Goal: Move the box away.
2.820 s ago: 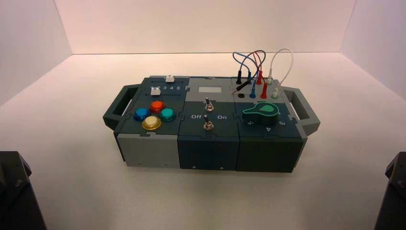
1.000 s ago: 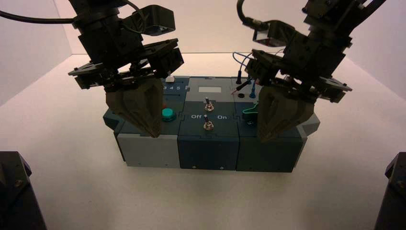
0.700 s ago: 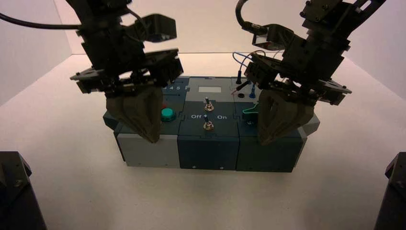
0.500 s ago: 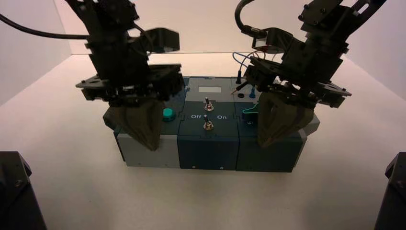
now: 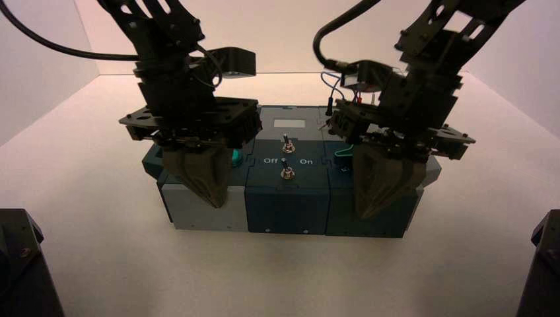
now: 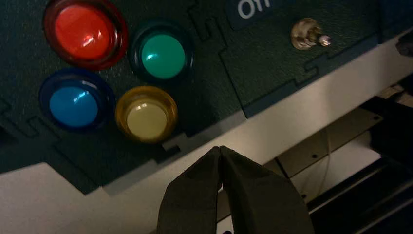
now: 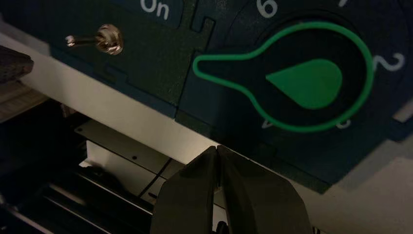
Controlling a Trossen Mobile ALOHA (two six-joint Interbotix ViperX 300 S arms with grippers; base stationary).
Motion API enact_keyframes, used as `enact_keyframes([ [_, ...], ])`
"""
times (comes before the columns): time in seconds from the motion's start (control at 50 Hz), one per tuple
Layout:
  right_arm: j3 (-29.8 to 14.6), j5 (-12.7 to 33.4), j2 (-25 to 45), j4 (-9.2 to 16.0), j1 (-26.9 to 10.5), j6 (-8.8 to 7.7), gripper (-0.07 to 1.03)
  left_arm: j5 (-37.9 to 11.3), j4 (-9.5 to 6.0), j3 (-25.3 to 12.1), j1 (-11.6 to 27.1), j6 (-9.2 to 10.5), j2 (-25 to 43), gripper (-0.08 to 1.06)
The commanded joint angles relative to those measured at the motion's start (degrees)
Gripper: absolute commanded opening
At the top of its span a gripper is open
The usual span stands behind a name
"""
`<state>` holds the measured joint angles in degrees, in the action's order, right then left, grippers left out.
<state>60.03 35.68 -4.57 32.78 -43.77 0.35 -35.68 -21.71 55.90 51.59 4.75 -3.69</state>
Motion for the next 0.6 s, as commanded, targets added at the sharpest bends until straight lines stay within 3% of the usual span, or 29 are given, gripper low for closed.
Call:
enact_keyframes([
  [0.02, -1.9, -0.4, 1.0, -0.2, 0.1, -0.26, -0.03, 0.2, 0.35, -1.8, 0.1, -0.70, 1.1, -0.03],
  [0.28, -3.6, -0.5, 2.7, -0.8, 0.2, -0.26, -0.02, 0.5, 0.62, -3.6, -0.4, -2.20, 4.0, -0.03],
  [0.6, -5.4, -1.1, 4.2, -1.3, 0.4, -0.26, -0.03, 0.4, 2.55, -4.0, -6.0, -3.87, 3.4, -0.03],
])
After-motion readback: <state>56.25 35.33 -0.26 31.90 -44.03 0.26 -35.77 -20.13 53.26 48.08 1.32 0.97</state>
